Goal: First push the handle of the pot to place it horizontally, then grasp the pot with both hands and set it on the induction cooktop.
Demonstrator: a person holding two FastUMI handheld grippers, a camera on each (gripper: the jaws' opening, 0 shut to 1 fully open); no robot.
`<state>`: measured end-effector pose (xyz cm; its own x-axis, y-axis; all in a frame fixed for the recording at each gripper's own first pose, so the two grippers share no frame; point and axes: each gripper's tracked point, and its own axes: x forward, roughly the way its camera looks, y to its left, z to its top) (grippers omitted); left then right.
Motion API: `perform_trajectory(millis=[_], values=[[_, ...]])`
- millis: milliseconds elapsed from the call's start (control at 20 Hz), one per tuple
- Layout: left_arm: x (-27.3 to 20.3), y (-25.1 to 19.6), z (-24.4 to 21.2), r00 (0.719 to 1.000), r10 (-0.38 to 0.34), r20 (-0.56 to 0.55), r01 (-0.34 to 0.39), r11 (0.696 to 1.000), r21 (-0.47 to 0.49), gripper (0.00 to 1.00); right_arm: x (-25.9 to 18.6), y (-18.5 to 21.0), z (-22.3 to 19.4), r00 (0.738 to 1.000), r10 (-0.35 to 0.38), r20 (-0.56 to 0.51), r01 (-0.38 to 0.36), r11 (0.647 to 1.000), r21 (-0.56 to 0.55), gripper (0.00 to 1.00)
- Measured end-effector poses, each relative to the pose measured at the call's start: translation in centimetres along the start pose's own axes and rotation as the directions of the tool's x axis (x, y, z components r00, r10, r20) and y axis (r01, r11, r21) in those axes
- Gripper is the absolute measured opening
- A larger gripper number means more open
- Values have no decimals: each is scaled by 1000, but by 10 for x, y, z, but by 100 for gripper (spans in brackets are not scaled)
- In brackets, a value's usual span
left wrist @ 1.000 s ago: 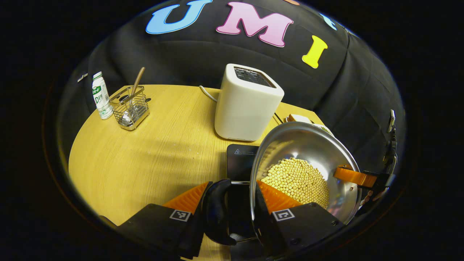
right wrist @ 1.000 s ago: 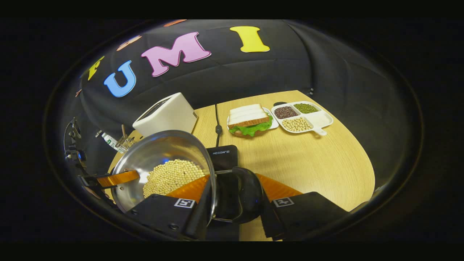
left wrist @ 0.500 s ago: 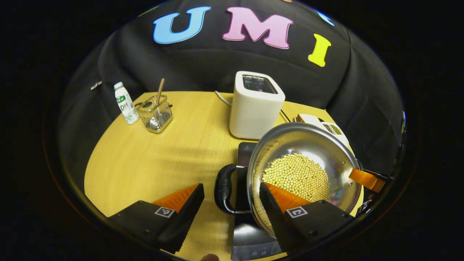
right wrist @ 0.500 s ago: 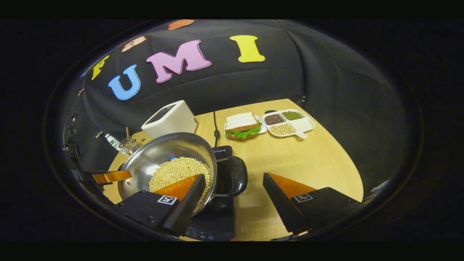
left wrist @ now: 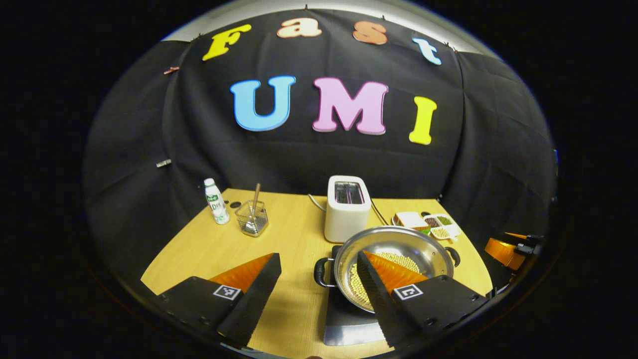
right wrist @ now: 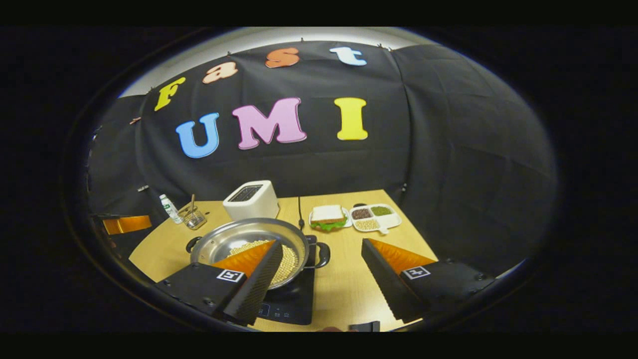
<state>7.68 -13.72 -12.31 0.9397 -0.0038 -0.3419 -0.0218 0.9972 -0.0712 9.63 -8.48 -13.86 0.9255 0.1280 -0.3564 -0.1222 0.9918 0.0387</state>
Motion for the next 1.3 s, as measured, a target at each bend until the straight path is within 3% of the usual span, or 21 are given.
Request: perform_trajectory(millis=[200, 450, 750, 900, 1150, 1200, 1300], values=[[-58, 5, 23, 995, -25, 94, 32, 997, -75, 96, -48, 12, 41, 994, 1, 110, -5, 1000, 30, 99], [-124, 44, 43, 977, 42, 210, -40, 999, -15, 95, -103, 14, 60, 974, -39, 223, 25, 997, 67, 99], [-186, 64, 36, 965, 50, 257, -50, 999, -8, 95, -163, 1, 62, 950, -112, 293, 90, 992, 85, 98], [-202, 76, 34, 954, 67, 292, -55, 997, -48, 95, -179, -6, 52, 945, -152, 290, 130, 987, 94, 98], [-200, 69, 20, 962, 7, 275, 11, 998, -65, 95, -187, -9, 43, 943, -183, 278, 168, 983, 79, 98], [-198, 66, 21, 962, -3, 272, 22, 998, -64, 95, -186, -8, 42, 943, -186, 277, 172, 982, 75, 93], [-196, 67, 18, 965, -11, 263, 26, 998, -53, 95, -183, -3, 41, 943, -182, 278, 173, 983, 56, 92]])
